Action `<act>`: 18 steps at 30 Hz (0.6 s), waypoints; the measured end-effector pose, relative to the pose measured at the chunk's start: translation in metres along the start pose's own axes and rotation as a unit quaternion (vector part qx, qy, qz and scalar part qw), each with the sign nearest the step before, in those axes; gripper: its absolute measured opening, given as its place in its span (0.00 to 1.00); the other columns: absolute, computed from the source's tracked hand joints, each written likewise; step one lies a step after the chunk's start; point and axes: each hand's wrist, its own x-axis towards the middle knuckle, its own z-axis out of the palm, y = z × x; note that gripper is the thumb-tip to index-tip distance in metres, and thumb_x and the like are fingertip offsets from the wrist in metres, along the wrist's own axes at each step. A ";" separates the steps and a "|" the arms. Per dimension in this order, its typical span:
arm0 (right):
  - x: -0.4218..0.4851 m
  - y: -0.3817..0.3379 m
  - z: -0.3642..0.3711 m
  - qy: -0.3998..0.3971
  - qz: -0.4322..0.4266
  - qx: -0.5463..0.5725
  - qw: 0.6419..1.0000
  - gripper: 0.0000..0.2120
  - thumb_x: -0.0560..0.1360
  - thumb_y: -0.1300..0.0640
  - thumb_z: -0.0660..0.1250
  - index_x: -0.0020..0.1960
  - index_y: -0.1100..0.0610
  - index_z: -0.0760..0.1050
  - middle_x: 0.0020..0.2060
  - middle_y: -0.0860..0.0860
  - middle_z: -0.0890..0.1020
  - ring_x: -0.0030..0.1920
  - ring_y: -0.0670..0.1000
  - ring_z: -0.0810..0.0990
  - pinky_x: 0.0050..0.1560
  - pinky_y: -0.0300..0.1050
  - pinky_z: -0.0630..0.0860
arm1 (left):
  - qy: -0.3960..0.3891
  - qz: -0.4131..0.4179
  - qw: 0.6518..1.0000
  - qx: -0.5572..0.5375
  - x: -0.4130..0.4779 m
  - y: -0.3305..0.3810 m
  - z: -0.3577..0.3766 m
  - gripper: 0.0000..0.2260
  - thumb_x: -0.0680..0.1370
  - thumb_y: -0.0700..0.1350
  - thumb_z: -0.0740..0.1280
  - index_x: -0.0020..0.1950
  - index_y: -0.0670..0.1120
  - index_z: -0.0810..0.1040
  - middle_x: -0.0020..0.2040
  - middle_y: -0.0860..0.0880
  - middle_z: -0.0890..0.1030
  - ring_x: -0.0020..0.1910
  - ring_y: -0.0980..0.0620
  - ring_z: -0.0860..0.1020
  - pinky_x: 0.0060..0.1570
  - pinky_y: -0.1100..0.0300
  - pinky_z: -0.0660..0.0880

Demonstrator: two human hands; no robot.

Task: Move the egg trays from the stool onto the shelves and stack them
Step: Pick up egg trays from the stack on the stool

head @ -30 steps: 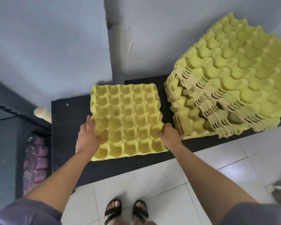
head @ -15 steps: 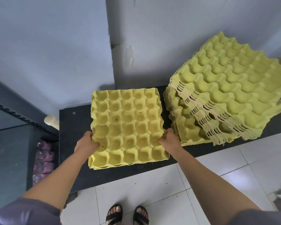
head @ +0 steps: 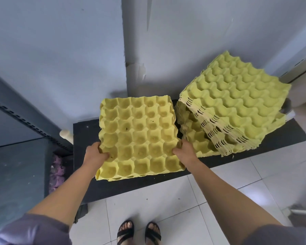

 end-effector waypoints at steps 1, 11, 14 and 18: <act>-0.009 -0.007 -0.006 0.001 -0.002 -0.008 1.000 0.16 0.71 0.61 0.69 0.57 0.62 0.71 0.55 0.59 0.74 0.54 0.58 0.76 0.56 0.50 0.74 | 0.002 0.005 1.000 0.003 -0.006 0.005 -0.008 0.30 0.72 0.38 0.71 0.72 0.41 0.65 0.60 0.39 0.72 0.53 0.40 0.76 0.53 0.46 0.76; -0.109 -0.101 -0.083 0.031 -0.073 0.020 0.997 0.15 0.74 0.62 0.66 0.60 0.63 0.71 0.48 0.52 0.73 0.48 0.51 0.71 0.45 0.40 0.64 | 0.065 0.056 0.996 0.000 -0.091 0.088 -0.105 0.24 0.71 0.36 0.69 0.66 0.39 0.69 0.58 0.37 0.74 0.54 0.38 0.75 0.48 0.51 0.73; -0.136 -0.118 -0.105 0.049 -0.098 0.026 0.994 0.14 0.74 0.63 0.65 0.59 0.62 0.72 0.49 0.54 0.76 0.48 0.52 0.73 0.45 0.42 0.67 | 0.079 0.067 0.995 -0.009 -0.118 0.107 -0.126 0.26 0.73 0.38 0.68 0.70 0.41 0.67 0.62 0.37 0.70 0.48 0.41 0.74 0.49 0.50 0.73; -0.175 -0.129 -0.129 0.072 -0.128 0.032 0.989 0.15 0.73 0.61 0.65 0.59 0.61 0.72 0.52 0.56 0.79 0.54 0.58 0.77 0.52 0.48 0.73 | 0.094 0.079 0.992 -0.032 -0.160 0.117 -0.145 0.26 0.72 0.37 0.67 0.70 0.43 0.67 0.63 0.39 0.68 0.52 0.39 0.74 0.55 0.47 0.74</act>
